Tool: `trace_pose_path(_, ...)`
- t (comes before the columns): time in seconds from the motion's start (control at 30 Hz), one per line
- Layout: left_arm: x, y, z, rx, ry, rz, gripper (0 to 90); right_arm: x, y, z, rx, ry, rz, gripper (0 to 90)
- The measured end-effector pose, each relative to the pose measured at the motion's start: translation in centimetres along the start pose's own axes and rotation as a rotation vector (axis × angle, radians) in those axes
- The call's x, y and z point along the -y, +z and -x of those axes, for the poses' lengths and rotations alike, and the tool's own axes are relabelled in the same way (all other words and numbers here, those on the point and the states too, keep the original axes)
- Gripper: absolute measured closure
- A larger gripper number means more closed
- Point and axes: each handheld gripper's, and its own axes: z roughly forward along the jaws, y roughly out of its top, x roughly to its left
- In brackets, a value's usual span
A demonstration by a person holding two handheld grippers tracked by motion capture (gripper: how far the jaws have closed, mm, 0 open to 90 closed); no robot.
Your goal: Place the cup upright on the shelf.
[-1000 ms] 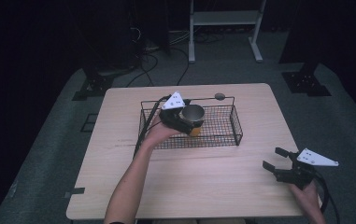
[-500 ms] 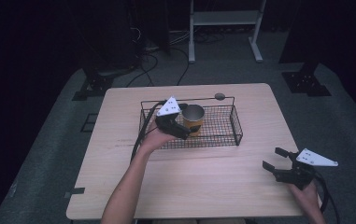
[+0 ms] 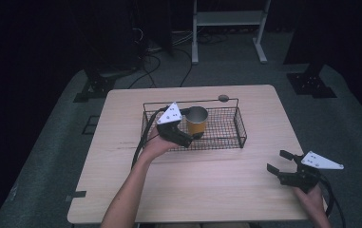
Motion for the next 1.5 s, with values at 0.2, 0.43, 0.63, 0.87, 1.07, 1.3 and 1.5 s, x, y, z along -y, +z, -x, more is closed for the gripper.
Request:
trace_pose_path(0.2,0.2,-0.5,0.4,0.001,0.002,0.006,1.8,0.0,0.0,0.0,0.0,-0.001,0.0,14.2)
trace_pose_path(0.43,0.5,-1.1,1.0,0.003,0.003,0.021,1.8,0.0,0.0,0.0,0.0,-0.004,-0.001,14.3)
trace_pose_path(0.63,0.9,-1.6,1.4,0.004,0.0,0.025,1.8,0.0,0.0,-0.1,0.0,-0.007,-0.004,14.2)
trace_pose_path(0.87,0.5,-2.1,1.9,0.022,0.007,0.044,1.8,0.0,0.1,-0.1,0.001,-0.007,-0.005,14.2)
trace_pose_path(1.07,0.4,-2.6,2.4,0.023,0.011,0.049,1.8,0.0,0.1,-0.1,0.0,-0.006,-0.005,14.2)
trace_pose_path(1.3,1.0,-3.0,3.0,0.026,0.014,0.042,1.8,0.0,0.1,-0.1,0.002,-0.008,-0.007,14.2)
trace_pose_path(1.5,1.7,-3.5,3.7,0.018,0.015,0.041,1.8,0.0,0.1,-0.1,0.003,-0.008,-0.008,14.2)
